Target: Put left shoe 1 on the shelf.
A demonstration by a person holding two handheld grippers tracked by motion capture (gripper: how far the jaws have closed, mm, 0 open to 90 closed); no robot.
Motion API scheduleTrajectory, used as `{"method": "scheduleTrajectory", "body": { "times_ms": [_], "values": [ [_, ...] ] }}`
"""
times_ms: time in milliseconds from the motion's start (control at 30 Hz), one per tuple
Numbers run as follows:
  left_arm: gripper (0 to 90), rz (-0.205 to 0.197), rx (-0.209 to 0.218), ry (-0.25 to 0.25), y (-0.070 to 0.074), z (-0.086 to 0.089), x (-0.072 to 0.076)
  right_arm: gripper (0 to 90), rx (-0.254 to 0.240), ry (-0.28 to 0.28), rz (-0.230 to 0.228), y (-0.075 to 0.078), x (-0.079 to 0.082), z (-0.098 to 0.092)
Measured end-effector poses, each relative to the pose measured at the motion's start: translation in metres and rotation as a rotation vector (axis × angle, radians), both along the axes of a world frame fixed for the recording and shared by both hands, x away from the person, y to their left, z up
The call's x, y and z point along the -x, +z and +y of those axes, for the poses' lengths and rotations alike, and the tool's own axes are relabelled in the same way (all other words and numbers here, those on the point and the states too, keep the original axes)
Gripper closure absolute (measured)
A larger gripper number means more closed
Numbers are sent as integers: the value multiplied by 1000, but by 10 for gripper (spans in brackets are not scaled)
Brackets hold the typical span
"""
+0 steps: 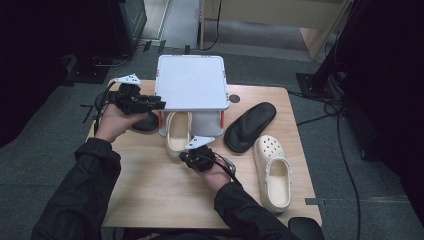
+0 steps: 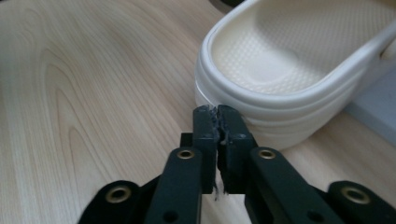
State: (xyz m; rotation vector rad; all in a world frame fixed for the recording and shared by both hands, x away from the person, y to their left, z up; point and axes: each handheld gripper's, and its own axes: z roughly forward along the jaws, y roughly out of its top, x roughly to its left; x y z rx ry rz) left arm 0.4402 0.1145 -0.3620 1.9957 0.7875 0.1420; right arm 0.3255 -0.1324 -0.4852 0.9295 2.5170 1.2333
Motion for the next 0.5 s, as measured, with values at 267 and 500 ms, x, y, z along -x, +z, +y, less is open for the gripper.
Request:
{"method": "scheduleTrajectory", "body": {
  "times_ms": [267,500],
  "values": [
    [620,6,-2,2,0,0,0,862,-13,-15,-13,-1,-16,3],
    [620,7,-1,3,0,0,-1,855,-17,-15,-17,-1,-28,8]
  ]
}}
